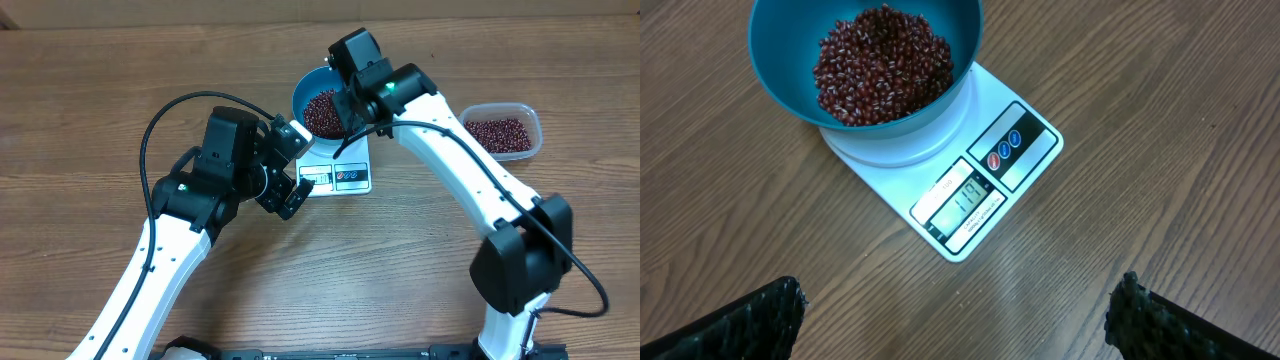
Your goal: Scoop item into bowl and weigh 150g on scale
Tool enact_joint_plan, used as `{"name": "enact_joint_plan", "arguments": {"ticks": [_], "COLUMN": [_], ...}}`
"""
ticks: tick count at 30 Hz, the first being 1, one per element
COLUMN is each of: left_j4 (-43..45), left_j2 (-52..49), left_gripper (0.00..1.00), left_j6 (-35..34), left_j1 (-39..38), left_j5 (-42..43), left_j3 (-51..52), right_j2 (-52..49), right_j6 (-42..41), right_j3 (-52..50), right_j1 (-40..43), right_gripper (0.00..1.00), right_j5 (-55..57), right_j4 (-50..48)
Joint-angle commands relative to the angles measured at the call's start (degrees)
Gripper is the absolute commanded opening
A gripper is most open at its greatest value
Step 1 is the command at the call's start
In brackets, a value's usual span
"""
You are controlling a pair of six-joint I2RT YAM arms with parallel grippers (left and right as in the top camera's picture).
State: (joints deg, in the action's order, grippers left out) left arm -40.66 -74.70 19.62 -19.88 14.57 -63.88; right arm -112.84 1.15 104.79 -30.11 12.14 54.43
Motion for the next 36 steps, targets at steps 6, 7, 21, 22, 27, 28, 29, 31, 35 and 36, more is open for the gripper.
{"name": "enact_joint_plan", "arguments": {"ticks": [6,7,21,22,27,28,29,31,35,36], "left_j4": [0.20,0.20,0.20,0.20,0.20,0.20,0.20,0.20,0.20,0.20], "left_j2": [-0.22,-0.22,-0.22,-0.22,-0.22,-0.22,-0.22,-0.22,-0.22,-0.22], "left_gripper": [1.00,0.99,1.00,1.00,1.00,1.00,0.99,1.00,0.99,1.00], "left_j6": [-0.55,-0.55,-0.55,-0.55,-0.55,-0.55,-0.55,-0.55,-0.55,-0.55], "left_j1": [-0.39,-0.39,-0.39,-0.39,-0.39,-0.39,-0.39,-0.39,-0.39,-0.39], "left_j5": [0.26,0.26,0.26,0.26,0.26,0.26,0.26,0.26,0.26,0.26], "left_j3": [0.13,0.13,0.13,0.13,0.13,0.13,0.13,0.13,0.13,0.13], "right_j2": [6.14,6.45,6.97,6.97,6.97,6.97,6.97,6.97,6.97,6.97], "right_j6": [0.63,0.63,2.38,2.38,2.40,2.38,2.38,2.91,4.26,4.94], "right_j3": [1.86,1.86,1.70,1.70,1.70,1.70,1.70,1.70,1.68,1.68], "right_j1": [0.94,1.29,1.27,1.07,0.83,0.83,0.79,0.52,-0.31,-0.55], "right_gripper": [0.04,0.04,0.04,0.04,0.04,0.04,0.04,0.04,0.04,0.04], "right_j5": [-6.08,-7.45,-3.56,-2.60,-1.84,-1.88,-1.90,-1.84,-1.42,-1.36], "right_j4": [-0.46,-0.59,0.68,0.68,0.70,0.72,0.87,1.42,1.75,1.84]}}
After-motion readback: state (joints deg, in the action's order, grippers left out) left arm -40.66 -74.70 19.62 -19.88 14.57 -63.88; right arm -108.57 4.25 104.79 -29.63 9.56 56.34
